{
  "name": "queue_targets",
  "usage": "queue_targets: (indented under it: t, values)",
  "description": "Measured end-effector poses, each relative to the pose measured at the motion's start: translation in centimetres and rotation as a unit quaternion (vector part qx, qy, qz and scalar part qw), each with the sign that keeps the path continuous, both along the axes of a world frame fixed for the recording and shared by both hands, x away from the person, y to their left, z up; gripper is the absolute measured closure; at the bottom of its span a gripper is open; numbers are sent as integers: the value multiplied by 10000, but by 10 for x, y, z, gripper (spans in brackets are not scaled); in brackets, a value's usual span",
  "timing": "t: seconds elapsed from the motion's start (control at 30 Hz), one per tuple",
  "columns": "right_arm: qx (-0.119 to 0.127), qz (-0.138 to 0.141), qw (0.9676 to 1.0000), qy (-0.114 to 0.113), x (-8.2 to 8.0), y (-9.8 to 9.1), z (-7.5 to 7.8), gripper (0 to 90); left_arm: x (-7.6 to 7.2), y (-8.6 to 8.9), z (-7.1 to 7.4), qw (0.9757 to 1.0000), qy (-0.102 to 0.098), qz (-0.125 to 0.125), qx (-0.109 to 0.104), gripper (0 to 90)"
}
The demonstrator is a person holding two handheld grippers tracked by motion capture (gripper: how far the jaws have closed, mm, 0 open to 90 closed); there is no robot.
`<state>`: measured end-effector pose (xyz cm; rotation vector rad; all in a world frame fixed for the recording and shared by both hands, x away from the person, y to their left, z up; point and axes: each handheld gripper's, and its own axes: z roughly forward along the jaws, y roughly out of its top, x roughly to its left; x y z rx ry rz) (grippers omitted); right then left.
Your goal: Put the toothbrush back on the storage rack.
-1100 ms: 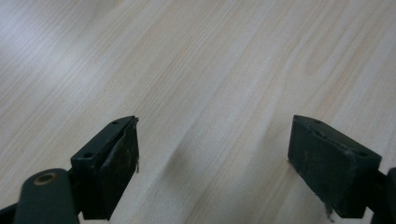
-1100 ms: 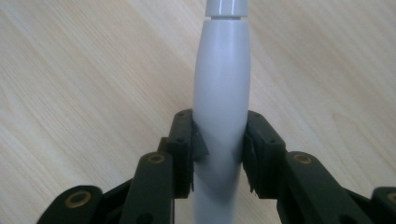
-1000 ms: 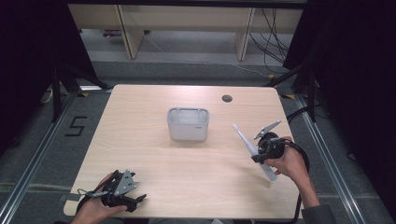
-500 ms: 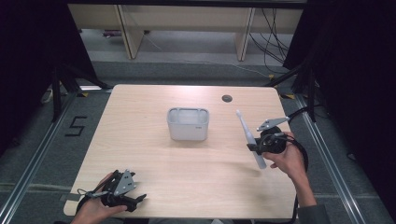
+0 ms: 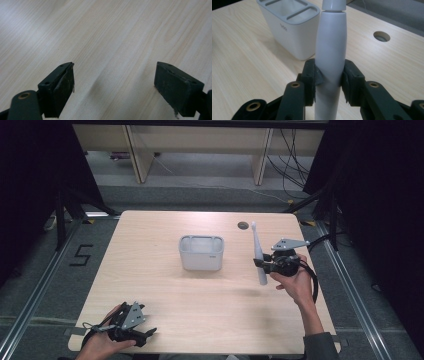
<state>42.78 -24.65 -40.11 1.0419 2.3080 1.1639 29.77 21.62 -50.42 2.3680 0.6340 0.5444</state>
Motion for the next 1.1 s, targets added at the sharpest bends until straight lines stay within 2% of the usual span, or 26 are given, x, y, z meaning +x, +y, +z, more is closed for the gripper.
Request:
queue_targets:
  t: [0.13, 0.17, 0.33, 0.43, 0.5, 0.57, 0.6, 0.63, 0.67, 0.7, 0.73, 0.77, 0.8, 0.9, 0.93, 1.03, 1.1]
  values:
    - [97, 53, 9999, -84, 5, 5, 1, 670, 0, 0, 0, 10000, 21, 8, -25, 162]
    - [85, 52, 9998, -180, 7, 6, 1, 670, 0, 0, 0, 10000, 21, 8, -25, 162]
    - [265, 25, 9995, -139, 14, 12, 0, 670, 0, 0, 0, 9999, -30, -61, 82, 161]
    - [362, 2, 9992, -143, 19, 19, -1, 670, 0, 0, 0, 10000, 16, -4, 4, 162]
    - [369, 63, 9991, -187, 23, 22, -1, 670, 0, 0, 1, 9999, -2, -71, 118, 162]
    - [338, 39, 9991, -261, 24, 24, -1, 670, 0, 0, 1, 9999, 7, -81, 122, 162]
    - [431, 33, 9986, -306, 26, 26, -1, 670, 1, 2, 2, 9995, 46, -162, 249, 162]
    - [505, -16, 9984, -252, 26, 29, -1, 670, 0, 0, 0, 9999, 14, -67, 98, 162]
    - [393, 34, 9986, -349, 30, 29, 0, 670, 0, 0, 0, 9999, -28, -45, 125, 162]
    - [393, 34, 9986, -349, 30, 29, 0, 670, 0, 0, 0, 9999, -28, -45, 125, 162]
    - [507, -46, 9982, -322, 31, 33, 1, 670, 0, 0, 0, 9999, -26, -42, 120, 162]
    - [483, 17, 9980, -401, 33, 34, 2, 670, 0, 0, 0, 9999, -24, -46, 120, 162]
    - [561, 21, 9978, -359, 34, 36, 2, 670, 0, 0, 0, 9999, -24, -46, 120, 162]
    - [505, 20, 9981, -366, 34, 39, 5, 670, 0, 0, 0, 9999, -36, -46, 127, 162]
    - [570, -15, 9974, -440, 35, 41, 7, 670, 0, 0, 0, 9999, -20, -50, 122, 162]
    - [520, 37, 9977, -441, 36, 42, 11, 670, 0, 0, 0, 9999, -44, -46, 137, 162]
    - [580, 34, 9973, -448, 37, 46, 14, 670, 0, 0, 0, 9999, -10, -61, 96, 162]
